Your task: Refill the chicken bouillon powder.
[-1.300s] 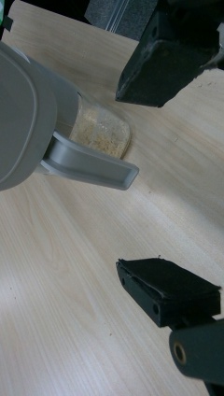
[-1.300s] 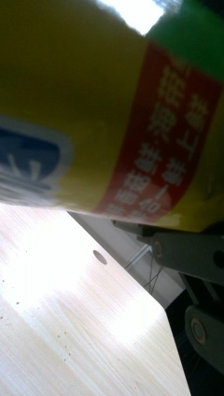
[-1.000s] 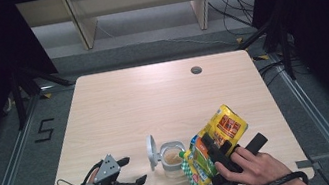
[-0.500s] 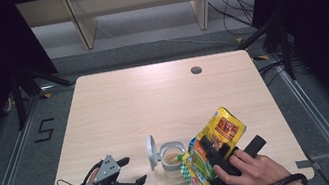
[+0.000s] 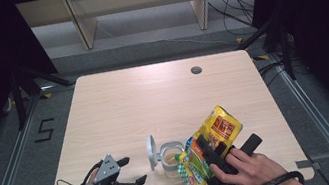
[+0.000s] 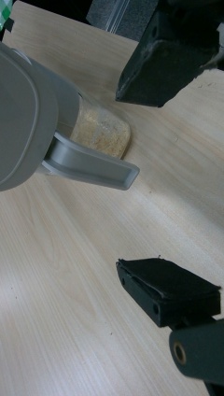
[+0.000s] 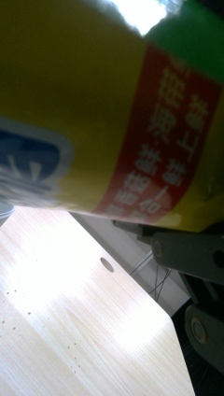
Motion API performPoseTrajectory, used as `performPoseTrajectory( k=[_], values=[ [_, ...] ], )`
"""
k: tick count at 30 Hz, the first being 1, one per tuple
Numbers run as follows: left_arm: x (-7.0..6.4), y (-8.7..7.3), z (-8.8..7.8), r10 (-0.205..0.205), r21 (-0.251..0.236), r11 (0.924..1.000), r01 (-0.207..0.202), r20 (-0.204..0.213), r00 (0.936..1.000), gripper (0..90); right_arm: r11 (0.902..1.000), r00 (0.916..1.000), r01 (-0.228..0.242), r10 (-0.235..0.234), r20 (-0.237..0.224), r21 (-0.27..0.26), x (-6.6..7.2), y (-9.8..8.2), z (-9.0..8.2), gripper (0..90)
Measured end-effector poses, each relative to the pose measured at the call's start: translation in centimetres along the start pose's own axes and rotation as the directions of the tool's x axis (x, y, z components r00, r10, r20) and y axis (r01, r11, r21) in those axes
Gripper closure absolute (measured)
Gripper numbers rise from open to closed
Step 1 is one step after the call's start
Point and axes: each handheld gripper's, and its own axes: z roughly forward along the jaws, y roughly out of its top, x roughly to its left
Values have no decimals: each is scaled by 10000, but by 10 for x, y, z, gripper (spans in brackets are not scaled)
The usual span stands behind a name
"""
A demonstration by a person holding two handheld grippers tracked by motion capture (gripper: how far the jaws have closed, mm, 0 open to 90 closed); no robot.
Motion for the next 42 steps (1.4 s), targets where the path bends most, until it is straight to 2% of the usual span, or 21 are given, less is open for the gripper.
performPoseTrajectory(
  k=[3,8,9,12,14,16,18,19,22,24,28,31,33,37,38,42],
  values=[
    [1,0,-1,183,69,9998,-183,-9,9998,152,9999,9999,-106,107,-60,85,1,-1,2,623],
    [0,0,0,-28,-46,10000,28,24,10000,152,9999,10000,-44,45,-59,141,2,-5,3,623],
    [0,0,0,22,-21,10000,-22,0,10000,152,10000,9999,42,-41,-145,70,1,-5,4,623],
    [2,0,-1,184,76,9998,-184,-17,9998,151,9997,9997,-120,125,-209,205,5,-7,2,624],
    [1,0,0,54,-19,10000,-54,23,10000,152,9998,9998,124,-121,-165,175,5,-8,2,624],
    [0,0,0,7,-26,10000,-7,-2,10000,152,9994,9995,-166,174,-251,293,7,-8,0,624],
    [0,0,0,54,33,10000,-54,-29,10000,152,9998,9998,67,-64,-202,163,5,-9,-1,624],
    [0,0,0,-6,-10,10000,6,-2,10000,151,9996,9997,-105,111,-221,258,7,-9,-2,624],
    [0,0,0,-18,-17,10000,18,-5,10000,152,9997,9998,-66,70,-197,220,6,-8,-4,624],
    [1,0,-1,159,75,9998,-159,-28,9999,152,9998,9999,-7,10,-150,206,6,-7,-4,624],
    [0,0,0,-17,-42,10000,17,46,10000,152,9998,9998,-103,106,-186,174,6,-7,-5,624],
    [0,0,0,10,-31,10000,-10,33,10000,152,9998,9998,-119,122,-184,172,6,-5,-5,624],
    [0,0,0,-12,-31,10000,12,39,10000,152,9999,9999,2,-1,-103,122,4,-5,-4,624],
    [1,1,-1,192,82,9998,-192,-30,9998,151,10000,9999,-67,67,-120,45,2,-3,-3,624],
    [1,0,0,75,-19,10000,-75,10,10000,151,9999,9999,86,-87,-85,-51,0,-3,-2,624],
    [0,0,0,-115,-25,9999,115,56,9999,151,10000,9999,-50,50,-104,7,0,-2,0,624]
  ],
)
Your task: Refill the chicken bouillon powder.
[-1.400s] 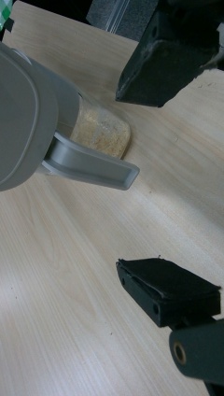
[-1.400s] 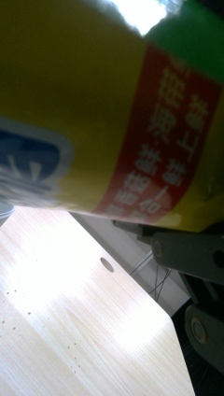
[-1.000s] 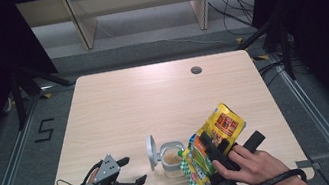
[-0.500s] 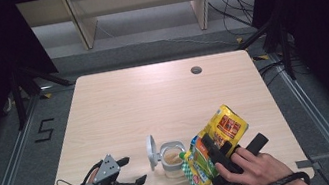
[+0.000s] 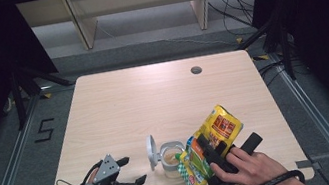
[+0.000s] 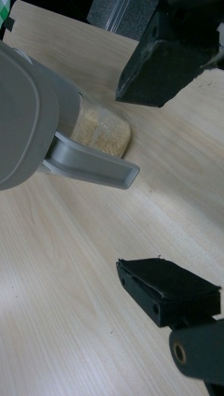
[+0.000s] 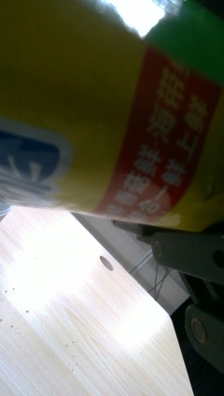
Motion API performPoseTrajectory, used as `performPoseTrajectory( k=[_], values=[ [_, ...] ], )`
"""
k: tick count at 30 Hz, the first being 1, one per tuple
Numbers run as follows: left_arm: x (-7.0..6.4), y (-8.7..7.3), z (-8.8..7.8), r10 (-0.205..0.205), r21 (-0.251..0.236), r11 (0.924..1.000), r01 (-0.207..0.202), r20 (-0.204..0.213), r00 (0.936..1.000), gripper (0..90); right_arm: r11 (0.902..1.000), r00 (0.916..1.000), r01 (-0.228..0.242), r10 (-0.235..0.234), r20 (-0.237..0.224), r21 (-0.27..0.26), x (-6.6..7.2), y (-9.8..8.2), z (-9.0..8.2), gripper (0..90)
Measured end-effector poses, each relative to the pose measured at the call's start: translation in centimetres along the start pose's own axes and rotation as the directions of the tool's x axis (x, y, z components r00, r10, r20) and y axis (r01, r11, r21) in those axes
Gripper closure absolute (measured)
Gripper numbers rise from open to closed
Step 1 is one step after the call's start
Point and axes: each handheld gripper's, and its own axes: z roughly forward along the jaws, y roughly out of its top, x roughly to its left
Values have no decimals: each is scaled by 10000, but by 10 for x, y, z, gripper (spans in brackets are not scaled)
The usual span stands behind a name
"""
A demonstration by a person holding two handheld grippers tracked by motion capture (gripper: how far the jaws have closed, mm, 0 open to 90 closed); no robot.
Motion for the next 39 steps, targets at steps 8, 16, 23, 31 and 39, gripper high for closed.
performPoseTrajectory(
  k=[8,16,23,31,39],
  values=[
    [-1,0,0,-151,-63,9999,151,1,9999,152,10000,10000,-26,26,-38,13,-1,-2,3,625],
    [-1,0,0,-113,-75,9999,113,17,9999,152,9997,9998,-149,151,-151,169,3,-7,1,625],
    [-1,0,0,-37,-69,10000,37,-18,10000,152,9998,9998,-86,89,-155,194,5,-8,-3,625],
    [0,1,0,181,-63,9998,-181,18,9998,151,9999,9998,-100,101,-187,62,6,-5,-7,632],
    [0,1,0,132,-136,9998,-132,37,9999,151,10000,9999,-94,94,-85,-24,2,-1,-3,632]
  ],
)
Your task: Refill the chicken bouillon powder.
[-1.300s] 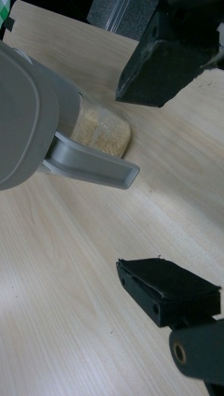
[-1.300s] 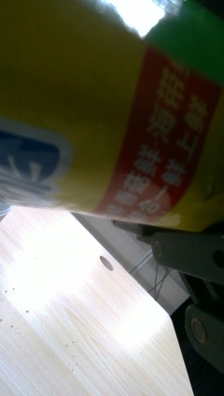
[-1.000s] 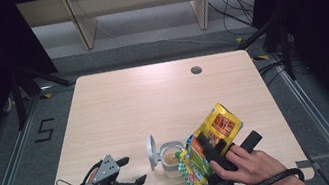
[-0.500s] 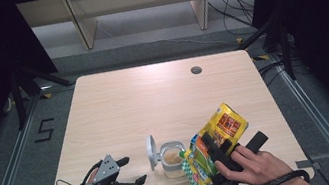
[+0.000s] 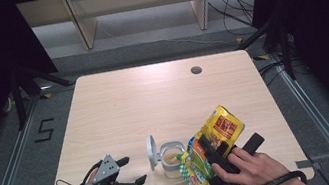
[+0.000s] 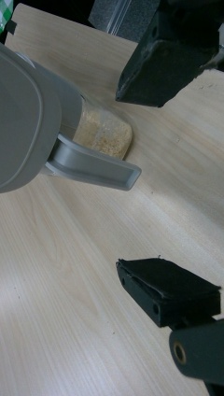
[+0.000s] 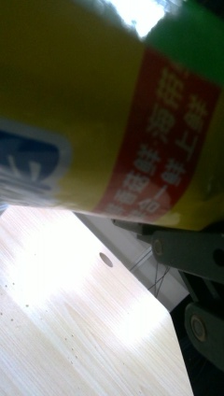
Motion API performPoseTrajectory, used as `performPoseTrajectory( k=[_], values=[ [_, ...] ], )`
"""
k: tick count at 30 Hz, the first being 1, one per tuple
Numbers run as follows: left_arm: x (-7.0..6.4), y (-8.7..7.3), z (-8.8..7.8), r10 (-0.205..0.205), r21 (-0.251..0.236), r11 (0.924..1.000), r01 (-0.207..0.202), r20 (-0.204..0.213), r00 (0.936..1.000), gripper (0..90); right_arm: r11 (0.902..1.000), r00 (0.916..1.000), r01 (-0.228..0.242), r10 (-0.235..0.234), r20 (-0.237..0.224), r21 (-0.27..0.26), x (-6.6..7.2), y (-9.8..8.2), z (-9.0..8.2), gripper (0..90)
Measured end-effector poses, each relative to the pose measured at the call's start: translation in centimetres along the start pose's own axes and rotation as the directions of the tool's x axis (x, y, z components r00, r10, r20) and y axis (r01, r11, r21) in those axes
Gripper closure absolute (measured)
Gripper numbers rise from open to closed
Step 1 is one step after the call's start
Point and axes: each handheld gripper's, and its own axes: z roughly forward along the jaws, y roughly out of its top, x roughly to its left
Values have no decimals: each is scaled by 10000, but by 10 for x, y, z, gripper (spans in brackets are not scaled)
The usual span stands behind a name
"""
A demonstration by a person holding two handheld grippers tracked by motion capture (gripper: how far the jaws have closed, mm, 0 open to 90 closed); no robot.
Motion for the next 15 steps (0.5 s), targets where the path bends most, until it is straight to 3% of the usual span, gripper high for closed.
performPoseTrajectory(
  k=[1,5,8,15],
  values=[
    [0,0,-1,24,39,10000,-24,-33,10000,152,9997,9997,230,-229,44,-110,-3,1,1,633],
    [-1,0,-1,-150,-7,9999,150,-5,9999,151,10000,9999,83,-83,65,-55,-3,1,3,632],
    [0,0,-1,14,26,10000,-14,-14,10000,151,10000,10000,56,-56,36,-59,-3,1,5,633],
    [0,0,0,-46,-26,10000,46,31,10000,151,10000,10000,12,-12,7,-34,-2,-1,7,633]
  ],
)
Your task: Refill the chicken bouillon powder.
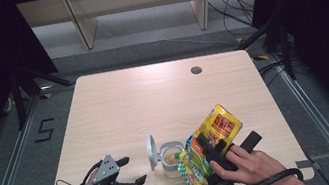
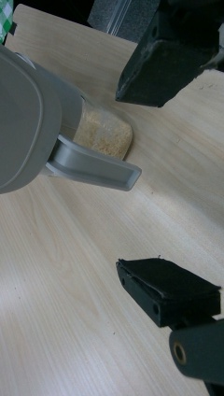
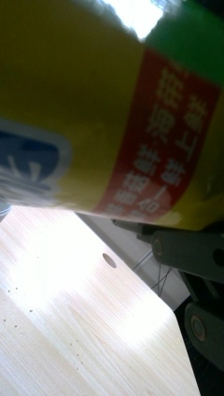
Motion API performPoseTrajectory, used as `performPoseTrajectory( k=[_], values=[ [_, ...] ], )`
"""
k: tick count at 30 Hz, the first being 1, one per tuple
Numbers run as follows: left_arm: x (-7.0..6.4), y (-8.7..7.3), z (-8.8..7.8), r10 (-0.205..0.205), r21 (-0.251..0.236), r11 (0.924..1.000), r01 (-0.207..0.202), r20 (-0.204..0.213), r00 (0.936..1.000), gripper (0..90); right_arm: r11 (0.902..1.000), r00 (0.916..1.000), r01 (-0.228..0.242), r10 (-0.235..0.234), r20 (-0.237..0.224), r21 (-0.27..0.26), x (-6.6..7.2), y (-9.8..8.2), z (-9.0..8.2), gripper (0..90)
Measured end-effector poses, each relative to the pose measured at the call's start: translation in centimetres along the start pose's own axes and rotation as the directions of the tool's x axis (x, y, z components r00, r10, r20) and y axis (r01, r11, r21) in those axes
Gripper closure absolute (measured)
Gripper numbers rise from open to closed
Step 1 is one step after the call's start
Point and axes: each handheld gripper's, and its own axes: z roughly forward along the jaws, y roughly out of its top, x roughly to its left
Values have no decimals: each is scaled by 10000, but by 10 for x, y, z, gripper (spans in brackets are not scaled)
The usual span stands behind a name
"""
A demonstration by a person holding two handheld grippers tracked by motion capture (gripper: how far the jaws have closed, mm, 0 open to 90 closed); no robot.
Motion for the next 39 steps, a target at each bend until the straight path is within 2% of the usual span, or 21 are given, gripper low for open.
performPoseTrajectory(
  k=[2,4,5,11,13,16,17,19,20,21,22,23,25,29,30,32,33,34,35,37,39],
  values=[
    [0,0,0,49,31,10000,-49,-35,10000,151,10000,10000,-59,59,-10,-11,-1,-1,1,633],
    [0,0,-1,86,78,9999,-86,-62,9999,152,10000,10000,81,-81,35,-39,-2,-2,1,633],
    [0,0,-1,40,82,10000,-39,-108,9999,152,9999,9999,-133,133,1,41,0,-3,1,633],
    [0,0,0,41,47,10000,-41,-7,10000,151,9994,9995,-310,311,-65,128,2,-5,1,633],
    [0,0,0,60,112,9999,-59,-71,10000,152,9998,9999,-149,150,-59,96,2,-6,1,633],
    [0,0,0,39,44,10000,-39,-19,10000,151,9992,9993,-356,358,-119,162,5,-6,0,633],
    [0,0,0,43,50,10000,-43,-21,10000,151,9997,9998,-199,200,-96,150,4,-7,0,633],
    [-1,0,0,-39,24,10000,39,-77,10000,151,9996,9996,-237,239,-115,154,5,-8,-1,633],
    [1,0,-1,166,206,9997,-163,-122,9998,151,9995,9998,-205,205,32,220,6,-8,-2,633],
    [1,0,-1,143,172,9998,-141,-123,9998,151,9996,9997,-206,208,-144,172,6,-8,-2,633],
    [0,0,-1,97,127,9999,-96,-104,9999,152,9995,9998,-213,213,-12,253,7,-8,-3,633],
    [0,0,0,64,101,9999,-63,-72,10000,151,9995,9995,-270,273,-157,190,7,-8,-3,633],
    [-1,0,0,-61,7,10000,61,-71,10000,151,9993,9994,-308,311,-149,202,8,-8,-3,633],
    [1,0,0,173,145,9997,-172,-79,9998,151,9994,9993,-317,321,-185,169,9,-7,-5,633],
    [0,0,0,82,89,9999,-82,-64,9999,152,9987,9990,-427,429,-84,279,10,-7,-6,633],
    [-1,0,1,-56,6,10000,56,-26,10000,151,9995,9995,-299,300,-123,83,9,-7,-5,633],
    [1,0,-1,273,242,9993,-270,-108,9996,151,9996,9995,-282,283,-114,64,8,-7,-5,633],
    [1,0,-1,272,221,9994,-270,-108,9996,151,9992,9991,-376,378,-174,137,8,-6,-6,633],
    [-1,0,1,-38,10,10000,38,-26,10000,151,9997,9996,-234,235,-130,76,7,-5,-5,633],
    [0,0,0,34,89,10000,-33,-96,9999,151,9993,9992,-374,375,-127,62,6,-3,-5,633],
    [0,0,0,73,118,9999,-72,-79,9999,151,9997,9996,-257,257,-90,18,4,-3,-4,633]
  ],
)
